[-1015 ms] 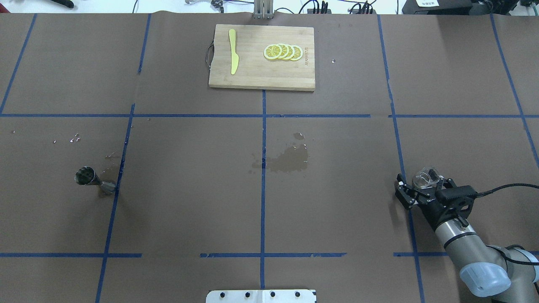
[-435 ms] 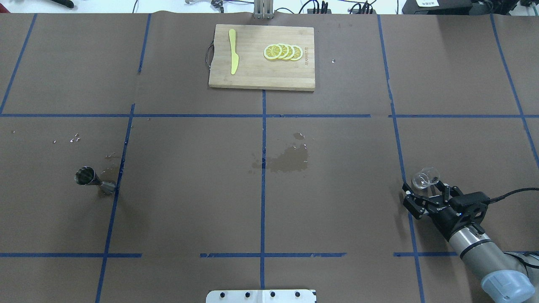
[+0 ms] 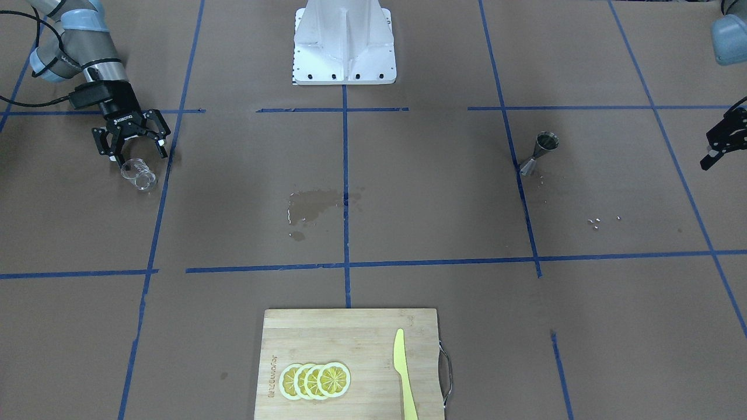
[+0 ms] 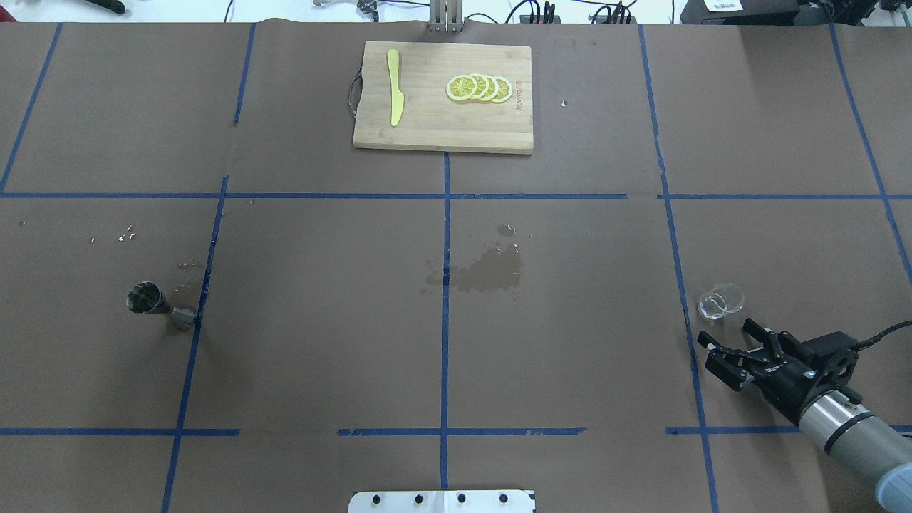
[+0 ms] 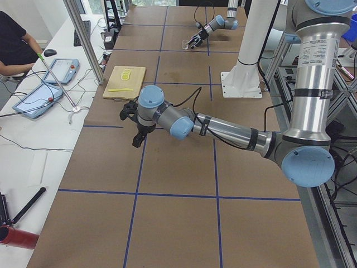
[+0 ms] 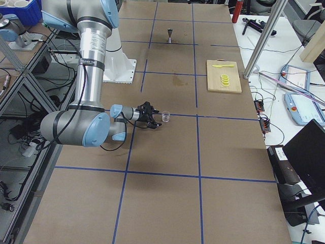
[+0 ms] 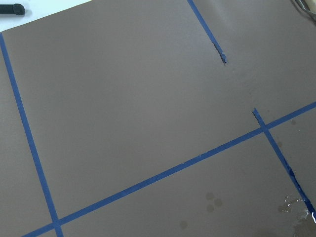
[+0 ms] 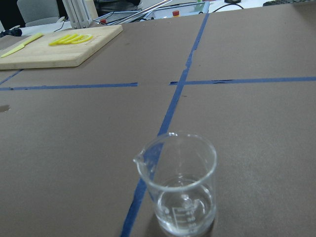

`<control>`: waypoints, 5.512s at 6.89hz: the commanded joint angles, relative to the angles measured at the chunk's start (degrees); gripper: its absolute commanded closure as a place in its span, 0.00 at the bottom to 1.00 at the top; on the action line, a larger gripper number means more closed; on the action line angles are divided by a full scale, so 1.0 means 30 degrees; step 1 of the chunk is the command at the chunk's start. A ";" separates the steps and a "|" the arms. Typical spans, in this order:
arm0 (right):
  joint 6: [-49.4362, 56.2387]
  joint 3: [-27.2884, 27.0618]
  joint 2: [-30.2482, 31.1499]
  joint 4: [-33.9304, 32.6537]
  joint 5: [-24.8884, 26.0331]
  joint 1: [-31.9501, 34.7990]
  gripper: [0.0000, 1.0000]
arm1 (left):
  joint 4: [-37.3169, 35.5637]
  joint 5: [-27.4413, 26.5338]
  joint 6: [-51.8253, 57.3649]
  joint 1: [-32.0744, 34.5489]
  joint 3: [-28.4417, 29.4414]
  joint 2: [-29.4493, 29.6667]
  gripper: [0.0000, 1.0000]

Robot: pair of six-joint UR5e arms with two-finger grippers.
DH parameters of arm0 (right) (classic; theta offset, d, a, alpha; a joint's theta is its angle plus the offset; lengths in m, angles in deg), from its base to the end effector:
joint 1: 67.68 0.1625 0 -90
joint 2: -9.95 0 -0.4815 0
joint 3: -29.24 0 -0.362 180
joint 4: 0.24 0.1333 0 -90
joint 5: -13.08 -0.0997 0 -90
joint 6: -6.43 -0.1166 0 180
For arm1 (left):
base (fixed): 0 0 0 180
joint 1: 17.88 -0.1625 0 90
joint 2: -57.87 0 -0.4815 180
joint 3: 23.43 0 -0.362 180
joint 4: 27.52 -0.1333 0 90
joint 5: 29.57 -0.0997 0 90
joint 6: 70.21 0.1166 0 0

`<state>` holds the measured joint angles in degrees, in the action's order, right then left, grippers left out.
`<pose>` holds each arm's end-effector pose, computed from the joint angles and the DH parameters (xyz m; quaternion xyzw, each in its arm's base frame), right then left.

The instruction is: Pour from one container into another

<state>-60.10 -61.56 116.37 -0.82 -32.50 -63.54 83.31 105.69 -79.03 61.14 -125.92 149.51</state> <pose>-0.3040 -0.2375 0.6493 0.4262 -0.4677 0.0994 0.7679 0.0445 -0.4941 0.5656 0.2100 0.4092 0.1322 0.8781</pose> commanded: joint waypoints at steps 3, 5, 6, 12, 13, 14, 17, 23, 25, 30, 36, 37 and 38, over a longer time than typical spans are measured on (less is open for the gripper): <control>0.0058 -0.1869 0.2576 0.1044 -0.2470 0.0143 0.00 | 0.0000 0.0001 0.0011 -0.0032 0.0383 0.0011 0.00; 0.0088 -0.3014 0.3955 0.1073 -0.5973 0.1512 0.00 | 0.0029 -0.0058 0.0040 -0.0149 0.1085 0.0157 0.00; 0.0262 -0.2784 0.4192 0.1073 -0.7731 0.2217 0.00 | 0.0058 -0.0145 0.0040 -0.0150 0.1233 0.0158 0.00; 1.4953 -0.0438 -0.0401 -0.9471 -2.6494 2.0782 0.00 | 0.0529 -0.1319 0.0304 -0.0120 0.1849 -0.0077 0.00; 1.8683 -0.0467 -0.1623 -1.3824 -2.7253 2.2451 0.00 | -0.0459 -0.1115 0.0333 -0.0004 0.1821 0.0010 0.00; 2.1215 -0.0496 -0.2100 -1.7406 -2.9668 2.4498 0.00 | -0.2209 0.0628 0.0304 0.0084 0.1299 0.0127 0.00; 2.3641 -0.1141 -0.2224 -2.0840 -3.1333 2.7036 0.00 | -0.2899 0.1849 0.4574 0.0494 0.1872 -0.0193 0.00; 2.9320 -0.3863 -0.4301 -3.2341 -2.9519 2.7330 0.00 | -0.5391 0.0820 0.4550 0.1520 0.2202 -0.1216 0.00; 2.9150 -0.3836 -0.3892 -3.2120 -2.9048 2.7448 0.00 | -0.4752 0.0821 0.4522 0.1520 0.1968 -0.1190 0.00; 2.9121 -0.3426 -0.2427 -3.0509 -2.9575 2.7419 0.00 | -0.4717 0.0558 0.4668 0.1695 0.1732 -0.1682 0.00; 2.9033 -0.3397 -0.2368 -3.0509 -3.0043 2.7448 0.00 | -0.4717 0.0235 0.4698 0.2194 0.1381 -0.2157 0.00; 2.9062 -0.3397 -0.2368 -3.0480 -3.0014 2.7419 0.00 | -0.5123 0.0264 0.4727 0.2107 0.1265 -0.2157 0.00; 2.9063 -0.3426 -0.2426 -3.0363 -3.0014 2.7419 0.00 | -0.5794 0.0206 0.4901 0.2309 0.1148 -0.2128 0.00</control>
<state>27.06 -71.77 109.22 -92.21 -122.57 18.75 67.83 106.44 -64.75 67.71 -122.12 143.06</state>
